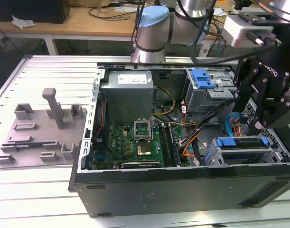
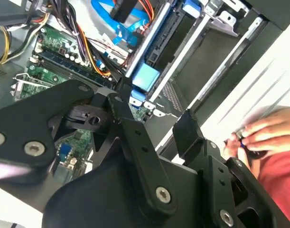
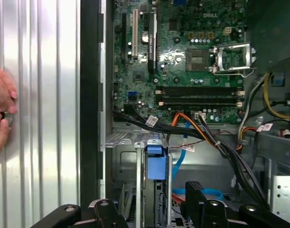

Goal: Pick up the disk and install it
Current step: 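Insert the first disk wire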

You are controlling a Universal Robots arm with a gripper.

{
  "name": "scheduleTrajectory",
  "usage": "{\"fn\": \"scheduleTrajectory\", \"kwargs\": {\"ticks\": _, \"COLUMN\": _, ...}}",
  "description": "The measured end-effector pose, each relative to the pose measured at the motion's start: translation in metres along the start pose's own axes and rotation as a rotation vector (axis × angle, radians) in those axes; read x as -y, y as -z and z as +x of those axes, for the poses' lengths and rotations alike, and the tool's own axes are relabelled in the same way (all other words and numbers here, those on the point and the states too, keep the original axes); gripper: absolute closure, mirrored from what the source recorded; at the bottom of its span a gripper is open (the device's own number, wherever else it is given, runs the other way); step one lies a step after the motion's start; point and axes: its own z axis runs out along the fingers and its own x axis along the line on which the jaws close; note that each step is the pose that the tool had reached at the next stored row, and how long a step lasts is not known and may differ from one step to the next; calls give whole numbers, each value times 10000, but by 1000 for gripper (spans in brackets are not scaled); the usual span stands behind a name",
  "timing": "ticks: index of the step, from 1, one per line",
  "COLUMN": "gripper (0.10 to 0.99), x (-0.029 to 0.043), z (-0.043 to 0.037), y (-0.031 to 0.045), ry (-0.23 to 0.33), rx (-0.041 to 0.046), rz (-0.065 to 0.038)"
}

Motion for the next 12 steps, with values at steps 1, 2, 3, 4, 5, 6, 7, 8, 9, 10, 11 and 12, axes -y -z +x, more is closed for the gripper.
{"fn": "scheduleTrajectory", "kwargs": {"ticks": 1, "gripper": 463, "x": 0, "z": -9, "y": 1, "ry": -2, "rx": -118, "rz": 3}}
{"fn": "scheduleTrajectory", "kwargs": {"ticks": 2, "gripper": 463, "x": -1, "z": -12, "y": -1, "ry": -27, "rx": -196, "rz": 21}}
{"fn": "scheduleTrajectory", "kwargs": {"ticks": 3, "gripper": 463, "x": -1, "z": -13, "y": -10, "ry": -168, "rx": -259, "rz": 97}}
{"fn": "scheduleTrajectory", "kwargs": {"ticks": 4, "gripper": 463, "x": 0, "z": -15, "y": -16, "ry": -321, "rx": -265, "rz": 117}}
{"fn": "scheduleTrajectory", "kwargs": {"ticks": 5, "gripper": 463, "x": 0, "z": -15, "y": -20, "ry": -420, "rx": -268, "rz": 116}}
{"fn": "scheduleTrajectory", "kwargs": {"ticks": 6, "gripper": 463, "x": -1, "z": -16, "y": -26, "ry": -562, "rx": -271, "rz": 111}}
{"fn": "scheduleTrajectory", "kwargs": {"ticks": 7, "gripper": 463, "x": -3, "z": -18, "y": -49, "ry": -798, "rx": -276, "rz": 106}}
{"fn": "scheduleTrajectory", "kwargs": {"ticks": 8, "gripper": 463, "x": -10, "z": -25, "y": -57, "ry": -811, "rx": -291, "rz": 107}}
{"fn": "scheduleTrajectory", "kwargs": {"ticks": 9, "gripper": 463, "x": -14, "z": -52, "y": -61, "ry": -810, "rx": -392, "rz": 110}}
{"fn": "scheduleTrajectory", "kwargs": {"ticks": 10, "gripper": 463, "x": -16, "z": -96, "y": -61, "ry": -805, "rx": -619, "rz": 119}}
{"fn": "scheduleTrajectory", "kwargs": {"ticks": 11, "gripper": 463, "x": -18, "z": -127, "y": -60, "ry": -803, "rx": -787, "rz": 125}}
{"fn": "scheduleTrajectory", "kwargs": {"ticks": 12, "gripper": 463, "x": -20, "z": -174, "y": -59, "ry": -799, "rx": -1041, "rz": 134}}
